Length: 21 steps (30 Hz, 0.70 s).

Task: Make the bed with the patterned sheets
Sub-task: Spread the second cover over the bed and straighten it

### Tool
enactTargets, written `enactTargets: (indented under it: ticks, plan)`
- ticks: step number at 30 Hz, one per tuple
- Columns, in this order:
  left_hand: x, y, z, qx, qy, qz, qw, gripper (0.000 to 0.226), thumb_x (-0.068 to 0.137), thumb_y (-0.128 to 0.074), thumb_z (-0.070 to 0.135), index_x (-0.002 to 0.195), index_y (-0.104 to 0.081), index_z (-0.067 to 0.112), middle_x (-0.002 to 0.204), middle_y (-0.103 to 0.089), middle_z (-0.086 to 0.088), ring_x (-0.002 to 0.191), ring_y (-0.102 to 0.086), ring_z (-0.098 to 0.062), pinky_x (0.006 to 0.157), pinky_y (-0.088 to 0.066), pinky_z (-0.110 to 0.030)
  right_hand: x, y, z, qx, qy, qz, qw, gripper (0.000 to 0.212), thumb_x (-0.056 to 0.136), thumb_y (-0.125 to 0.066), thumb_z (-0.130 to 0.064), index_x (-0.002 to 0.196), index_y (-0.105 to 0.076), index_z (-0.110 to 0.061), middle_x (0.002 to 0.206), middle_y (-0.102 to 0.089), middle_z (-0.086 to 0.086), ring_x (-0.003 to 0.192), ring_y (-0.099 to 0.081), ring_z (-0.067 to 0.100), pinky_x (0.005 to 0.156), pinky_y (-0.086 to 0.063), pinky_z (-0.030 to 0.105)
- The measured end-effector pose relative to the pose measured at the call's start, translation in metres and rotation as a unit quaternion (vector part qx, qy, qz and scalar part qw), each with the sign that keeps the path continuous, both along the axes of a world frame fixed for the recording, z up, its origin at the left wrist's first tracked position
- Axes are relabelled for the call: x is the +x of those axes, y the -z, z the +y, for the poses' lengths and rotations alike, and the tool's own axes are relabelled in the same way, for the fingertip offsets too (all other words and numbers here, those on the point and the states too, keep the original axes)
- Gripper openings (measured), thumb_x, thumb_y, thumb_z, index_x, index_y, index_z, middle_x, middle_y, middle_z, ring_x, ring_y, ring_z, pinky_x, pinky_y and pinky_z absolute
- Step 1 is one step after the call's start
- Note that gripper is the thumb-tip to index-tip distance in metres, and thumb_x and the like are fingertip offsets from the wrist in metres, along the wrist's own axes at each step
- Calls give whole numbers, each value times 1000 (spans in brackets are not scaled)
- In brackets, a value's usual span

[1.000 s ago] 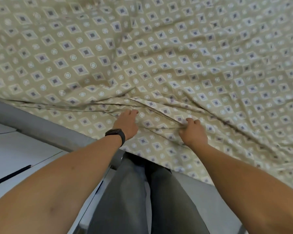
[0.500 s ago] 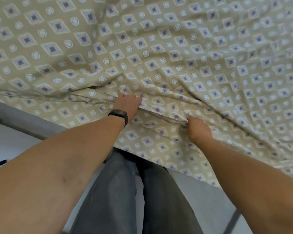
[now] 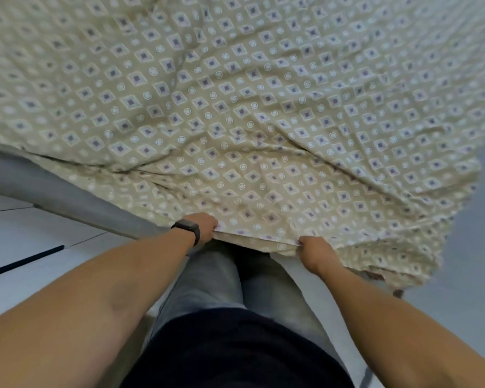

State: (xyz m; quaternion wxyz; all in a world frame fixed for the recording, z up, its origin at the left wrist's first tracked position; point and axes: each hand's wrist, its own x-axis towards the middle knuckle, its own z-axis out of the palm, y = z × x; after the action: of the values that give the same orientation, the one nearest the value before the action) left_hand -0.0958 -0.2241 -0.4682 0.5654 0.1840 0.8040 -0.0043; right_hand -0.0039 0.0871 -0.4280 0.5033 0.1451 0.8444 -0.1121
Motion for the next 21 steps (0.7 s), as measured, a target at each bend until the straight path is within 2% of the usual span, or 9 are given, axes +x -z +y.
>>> enactTargets:
  ticks: [5,8,12,14,15,16,17,18,21]
  plan:
    - [9,-31,-2,-5,3,-20,1000,20,101,-45,14,85,-57,11,87,-60,-11,71,-52,-26,63,-38,-33,33,-31,-17,-24,-6,1,1000,26,98,-47,-16,117,-66,-14,118,-65,13,107,-62,32,92,-51,38]
    - [18,-46,3,-29,17,1,999,22,102,-44,13,84,-56,11,79,-54,-9,65,-47,-24,64,-39,-35,44,-49,-18,-21,11,13,1000,30,97,-49,-11,122,-66,-16,121,-65,13,108,-61,31,91,-49,36]
    - [27,-65,11,-71,7,14,997,21,102,-45,19,90,-59,10,80,-56,-7,67,-50,-23,68,-42,-35,53,-61,-9,-53,18,22,998,36,94,-48,-6,123,-66,-19,123,-65,11,107,-61,28,90,-49,33]
    - [39,-72,6,-115,13,-11,993,25,104,-43,26,107,-62,10,97,-63,-10,84,-59,-26,80,-46,-36,65,-62,-10,-97,-26,-4,995,41,94,-49,-5,129,-64,-22,130,-63,10,112,-60,28,94,-48,33]
    - [53,-73,6,-138,2,-17,990,32,105,-42,27,125,-59,10,118,-63,-12,102,-61,-28,89,-47,-37,77,-63,-10,-125,-62,-17,990,44,95,-49,-5,133,-63,-22,134,-61,10,117,-59,29,97,-47,34]
    - [53,-78,0,-170,13,-17,985,41,104,-41,27,140,-52,11,137,-57,-13,118,-58,-29,98,-47,-37,76,-61,-22,-140,-86,-25,986,44,96,-49,-6,136,-61,-21,138,-59,10,121,-57,30,100,-45,35]
    - [68,-79,1,-192,15,-9,981,45,104,-40,25,147,-46,11,145,-52,-14,125,-56,-29,100,-46,-37,83,-61,-23,-158,-100,-23,982,44,98,-48,-8,139,-58,-20,140,-58,10,124,-56,30,102,-44,35]
    - [76,-87,5,-211,30,-14,977,44,104,-40,23,146,-47,9,141,-54,-14,122,-57,-29,97,-47,-35,84,-63,-26,-167,-104,-26,980,45,99,-49,-9,143,-55,-19,143,-56,10,126,-55,29,104,-43,35]
    - [107,-98,44,-207,-10,0,978,35,103,-43,25,126,-61,7,106,-61,-9,92,-58,-25,81,-46,-35,86,-70,-1,-204,-93,3,974,56,98,-52,-12,153,-42,-20,149,-52,7,135,-49,28,110,-38,33]
